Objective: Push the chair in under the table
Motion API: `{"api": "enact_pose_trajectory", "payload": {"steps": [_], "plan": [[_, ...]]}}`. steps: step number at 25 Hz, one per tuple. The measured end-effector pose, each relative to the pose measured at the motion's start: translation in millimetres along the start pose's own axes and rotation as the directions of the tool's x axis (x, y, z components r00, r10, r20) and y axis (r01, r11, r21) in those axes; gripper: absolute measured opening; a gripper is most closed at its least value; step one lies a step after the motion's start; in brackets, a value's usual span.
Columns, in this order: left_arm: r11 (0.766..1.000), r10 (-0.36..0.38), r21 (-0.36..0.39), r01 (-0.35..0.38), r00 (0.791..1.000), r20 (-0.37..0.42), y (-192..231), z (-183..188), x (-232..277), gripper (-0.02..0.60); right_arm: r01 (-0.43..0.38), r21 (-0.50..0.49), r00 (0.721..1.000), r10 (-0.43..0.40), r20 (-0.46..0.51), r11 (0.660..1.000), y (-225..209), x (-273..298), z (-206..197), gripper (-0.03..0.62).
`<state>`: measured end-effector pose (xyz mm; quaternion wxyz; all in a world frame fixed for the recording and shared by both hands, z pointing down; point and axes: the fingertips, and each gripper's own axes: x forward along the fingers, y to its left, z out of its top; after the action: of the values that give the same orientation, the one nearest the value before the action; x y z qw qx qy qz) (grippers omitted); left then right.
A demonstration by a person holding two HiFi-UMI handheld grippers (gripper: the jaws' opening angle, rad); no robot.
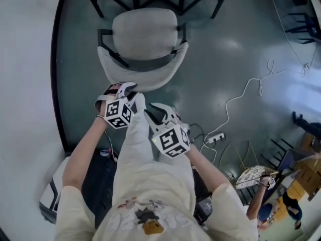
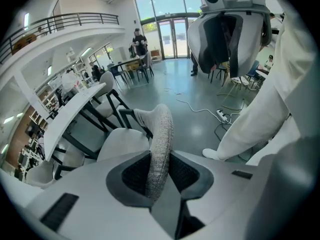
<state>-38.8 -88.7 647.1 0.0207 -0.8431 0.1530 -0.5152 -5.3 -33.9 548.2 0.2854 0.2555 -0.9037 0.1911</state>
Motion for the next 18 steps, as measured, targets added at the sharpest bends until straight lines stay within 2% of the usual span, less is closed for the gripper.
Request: {"api": "enact_pose_trajectory", "payload": {"steps": [8,12,18], "plan": [[1.000,-0.005,0.012,0.004,1.000,0.024,55.2,-9.5,6.1,0.107,0.051,0.036,0.999,-0.051,0.014,0.998,-40.8,42.3,32.4,0.091],[1.000,0.004,0.020,-0.005,0.999,0.044,65.0,-15.4,16.5,0.107,0.072,0.031,0.997,-0.072,0.019,0.997,-46.8,62.2,30.2,0.091],[0.999,0.016,0.028,-0.018,0.998,0.057,122.3,-3.7,20.1,0.107,0.099,0.042,0.995,-0.100,0.030,0.994,-80.2,84.4,63.1,0.091]]}}
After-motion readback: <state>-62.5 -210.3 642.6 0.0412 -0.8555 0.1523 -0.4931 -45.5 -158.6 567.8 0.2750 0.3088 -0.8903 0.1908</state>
